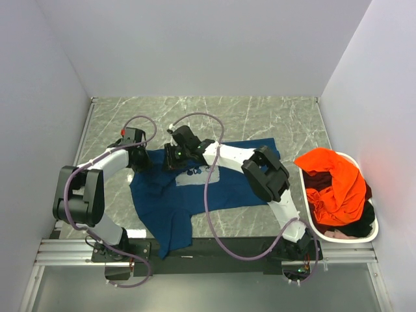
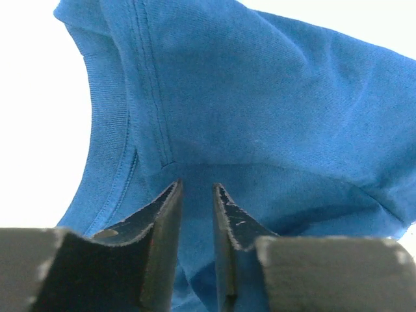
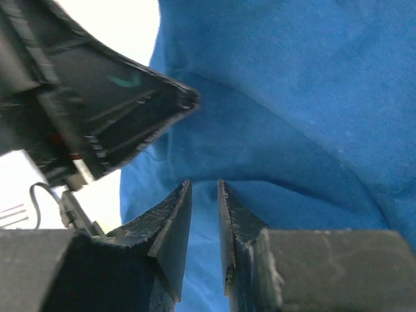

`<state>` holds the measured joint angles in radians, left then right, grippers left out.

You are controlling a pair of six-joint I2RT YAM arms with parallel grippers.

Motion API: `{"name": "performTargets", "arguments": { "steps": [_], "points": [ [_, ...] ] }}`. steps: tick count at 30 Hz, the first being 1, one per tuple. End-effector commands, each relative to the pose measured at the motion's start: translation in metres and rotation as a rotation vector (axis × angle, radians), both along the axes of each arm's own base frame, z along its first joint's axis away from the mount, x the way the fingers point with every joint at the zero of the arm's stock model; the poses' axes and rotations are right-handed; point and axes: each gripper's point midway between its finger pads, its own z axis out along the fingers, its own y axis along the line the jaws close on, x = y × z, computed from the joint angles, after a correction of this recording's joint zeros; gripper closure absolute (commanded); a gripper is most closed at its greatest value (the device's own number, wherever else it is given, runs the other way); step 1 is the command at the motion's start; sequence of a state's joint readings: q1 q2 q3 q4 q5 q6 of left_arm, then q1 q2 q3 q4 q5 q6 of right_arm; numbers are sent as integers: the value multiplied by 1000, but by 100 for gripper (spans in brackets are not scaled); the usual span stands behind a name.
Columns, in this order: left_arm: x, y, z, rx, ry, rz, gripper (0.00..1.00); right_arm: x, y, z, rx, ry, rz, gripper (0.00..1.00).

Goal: Fold and stack the t-shirts
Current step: Fold the tshirt

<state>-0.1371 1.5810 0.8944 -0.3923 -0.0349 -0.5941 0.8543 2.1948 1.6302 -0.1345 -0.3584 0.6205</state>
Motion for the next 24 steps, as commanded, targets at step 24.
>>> {"name": "performTargets", "arguments": {
  "steps": [24],
  "points": [
    [-58, -90, 56, 266, -188, -288, 46, -29, -221, 20, -291, -187, -269, 39]
  ]
}}
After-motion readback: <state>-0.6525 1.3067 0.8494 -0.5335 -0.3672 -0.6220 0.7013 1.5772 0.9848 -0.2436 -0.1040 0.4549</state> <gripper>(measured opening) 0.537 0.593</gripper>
